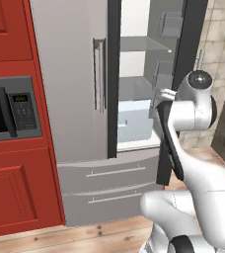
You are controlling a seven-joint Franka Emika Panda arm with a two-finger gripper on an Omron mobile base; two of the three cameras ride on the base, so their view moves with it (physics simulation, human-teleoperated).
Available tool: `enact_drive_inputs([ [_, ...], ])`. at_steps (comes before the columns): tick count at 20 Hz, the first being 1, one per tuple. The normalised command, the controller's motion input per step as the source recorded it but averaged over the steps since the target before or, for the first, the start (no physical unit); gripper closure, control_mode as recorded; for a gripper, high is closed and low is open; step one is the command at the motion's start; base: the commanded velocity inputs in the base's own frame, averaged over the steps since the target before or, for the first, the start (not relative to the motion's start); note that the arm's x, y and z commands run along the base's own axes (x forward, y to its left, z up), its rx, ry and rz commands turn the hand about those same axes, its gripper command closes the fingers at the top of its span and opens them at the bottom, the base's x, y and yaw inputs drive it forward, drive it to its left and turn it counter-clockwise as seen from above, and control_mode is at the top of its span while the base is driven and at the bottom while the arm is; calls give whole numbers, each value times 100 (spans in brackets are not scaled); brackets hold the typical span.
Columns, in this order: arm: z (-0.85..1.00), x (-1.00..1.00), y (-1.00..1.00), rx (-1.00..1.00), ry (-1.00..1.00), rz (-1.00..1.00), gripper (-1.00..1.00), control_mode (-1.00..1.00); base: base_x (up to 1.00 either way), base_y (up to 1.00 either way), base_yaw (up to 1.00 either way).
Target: Retrieve the sausage and cheese from the fridge and place them on the cutting board on the counter.
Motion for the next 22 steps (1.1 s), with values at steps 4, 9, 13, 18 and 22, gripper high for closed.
enact_drive_inputs([
  [4,0,89,86,30,3,-34,-100,-100,0,0,0],
  [9,-7,82,62,43,0,-34,-100,-100,0,0,0],
  [13,0,50,57,40,0,-34,-100,-100,0,0,0],
  [18,-28,61,1,18,-11,-32,-100,-100,0,0,0],
  [22,-49,61,6,10,-12,-36,-100,-100,0,0,0],
])
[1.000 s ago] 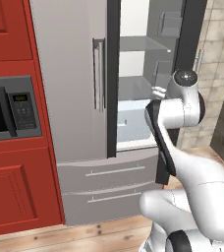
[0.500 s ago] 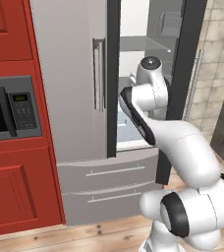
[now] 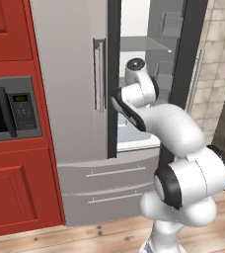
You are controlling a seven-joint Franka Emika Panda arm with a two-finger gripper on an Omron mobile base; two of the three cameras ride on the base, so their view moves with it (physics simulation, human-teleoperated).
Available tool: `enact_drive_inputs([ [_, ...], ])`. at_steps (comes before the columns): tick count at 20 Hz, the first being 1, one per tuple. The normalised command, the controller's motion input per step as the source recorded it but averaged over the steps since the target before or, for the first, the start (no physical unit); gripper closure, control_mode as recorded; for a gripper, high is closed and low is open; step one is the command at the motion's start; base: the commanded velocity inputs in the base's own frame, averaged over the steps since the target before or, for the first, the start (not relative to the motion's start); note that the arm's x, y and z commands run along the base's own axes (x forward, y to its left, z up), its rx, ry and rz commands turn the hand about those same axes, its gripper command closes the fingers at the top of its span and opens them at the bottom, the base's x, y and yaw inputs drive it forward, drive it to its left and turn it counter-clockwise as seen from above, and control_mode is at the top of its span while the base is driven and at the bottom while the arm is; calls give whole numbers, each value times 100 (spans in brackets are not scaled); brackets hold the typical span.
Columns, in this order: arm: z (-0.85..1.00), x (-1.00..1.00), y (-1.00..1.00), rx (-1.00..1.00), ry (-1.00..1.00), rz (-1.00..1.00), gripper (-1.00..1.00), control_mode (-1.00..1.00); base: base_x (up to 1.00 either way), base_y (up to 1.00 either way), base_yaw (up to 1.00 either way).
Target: Retrieve the sausage and cheese from the fridge and place them on the cutting board on the counter.
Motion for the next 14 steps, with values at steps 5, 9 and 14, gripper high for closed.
enact_drive_inputs([
  [5,-18,44,2,9,-23,-27,-100,-100,0,0,0],
  [9,12,3,-38,7,-15,-20,-100,-100,0,0,0],
  [14,13,2,-30,7,-6,-20,-100,-100,0,0,0],
])
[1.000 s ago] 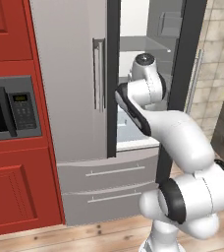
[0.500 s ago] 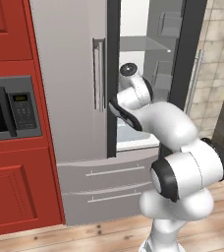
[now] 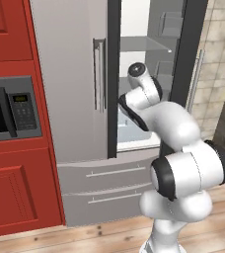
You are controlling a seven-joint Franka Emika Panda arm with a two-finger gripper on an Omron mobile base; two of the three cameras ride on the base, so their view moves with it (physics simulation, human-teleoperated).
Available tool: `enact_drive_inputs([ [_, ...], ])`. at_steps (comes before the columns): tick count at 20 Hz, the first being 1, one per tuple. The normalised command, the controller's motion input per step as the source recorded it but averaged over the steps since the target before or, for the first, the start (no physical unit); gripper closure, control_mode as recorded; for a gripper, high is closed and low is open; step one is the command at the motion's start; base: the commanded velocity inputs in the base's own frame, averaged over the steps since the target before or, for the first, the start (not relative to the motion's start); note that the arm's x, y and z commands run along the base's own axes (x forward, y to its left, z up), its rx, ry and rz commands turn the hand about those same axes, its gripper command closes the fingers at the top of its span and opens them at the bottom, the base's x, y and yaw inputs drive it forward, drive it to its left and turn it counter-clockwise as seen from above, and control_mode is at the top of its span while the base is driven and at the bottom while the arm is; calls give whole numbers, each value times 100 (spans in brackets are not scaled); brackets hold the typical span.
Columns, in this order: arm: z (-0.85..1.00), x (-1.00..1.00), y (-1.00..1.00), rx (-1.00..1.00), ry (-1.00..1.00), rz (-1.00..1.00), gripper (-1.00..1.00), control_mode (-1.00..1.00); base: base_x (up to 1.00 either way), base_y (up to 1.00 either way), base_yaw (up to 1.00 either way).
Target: Retrieve the sausage and cheese from the fridge and place them on the cutting board on the counter.
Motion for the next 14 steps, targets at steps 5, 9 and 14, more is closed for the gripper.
enact_drive_inputs([
  [5,0,47,-12,6,-5,-15,-100,-100,0,0,0],
  [9,7,9,-7,8,-9,-10,-100,-100,0,0,0],
  [14,7,-39,-27,8,-8,-12,-100,-100,0,0,0],
])
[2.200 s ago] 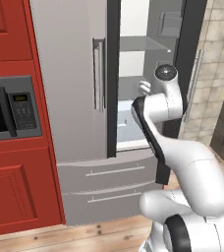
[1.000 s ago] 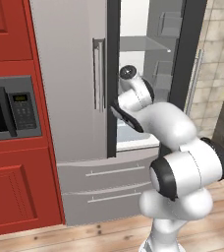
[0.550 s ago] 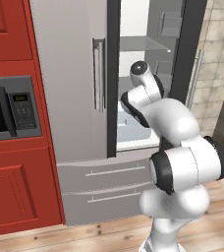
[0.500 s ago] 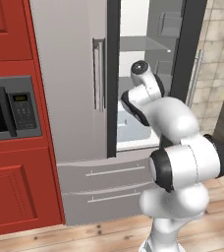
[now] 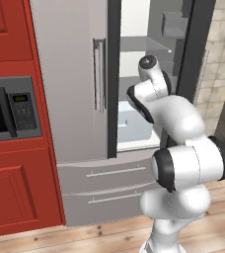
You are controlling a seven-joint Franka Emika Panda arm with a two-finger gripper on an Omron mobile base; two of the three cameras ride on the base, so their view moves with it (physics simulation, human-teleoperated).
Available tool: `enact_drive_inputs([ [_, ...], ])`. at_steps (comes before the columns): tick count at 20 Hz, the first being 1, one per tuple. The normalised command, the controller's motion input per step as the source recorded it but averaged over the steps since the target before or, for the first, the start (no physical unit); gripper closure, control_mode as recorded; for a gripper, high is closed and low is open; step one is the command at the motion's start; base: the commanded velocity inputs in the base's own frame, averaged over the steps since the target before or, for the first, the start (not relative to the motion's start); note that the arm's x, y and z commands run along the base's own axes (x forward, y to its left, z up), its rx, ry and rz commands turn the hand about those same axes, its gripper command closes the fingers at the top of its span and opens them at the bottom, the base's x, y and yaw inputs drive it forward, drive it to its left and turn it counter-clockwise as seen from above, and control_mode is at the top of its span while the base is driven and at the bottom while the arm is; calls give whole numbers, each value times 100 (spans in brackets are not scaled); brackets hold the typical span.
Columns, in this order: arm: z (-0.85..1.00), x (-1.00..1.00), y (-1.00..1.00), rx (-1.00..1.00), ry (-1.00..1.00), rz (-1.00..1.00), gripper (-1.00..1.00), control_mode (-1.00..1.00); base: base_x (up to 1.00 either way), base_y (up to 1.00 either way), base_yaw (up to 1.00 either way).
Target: Retrieve the sausage and cheese from the fridge and place them on the cutting board on the counter.
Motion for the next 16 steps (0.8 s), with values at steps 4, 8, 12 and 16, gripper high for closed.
enact_drive_inputs([
  [4,0,-24,-29,5,-6,-14,-100,-100,0,0,0],
  [8,0,24,-72,1,-2,-15,-100,-100,0,0,0],
  [12,0,19,-100,0,-3,-12,-100,-100,0,0,0],
  [16,1,0,-83,0,-1,-12,-100,-100,0,0,0],
])
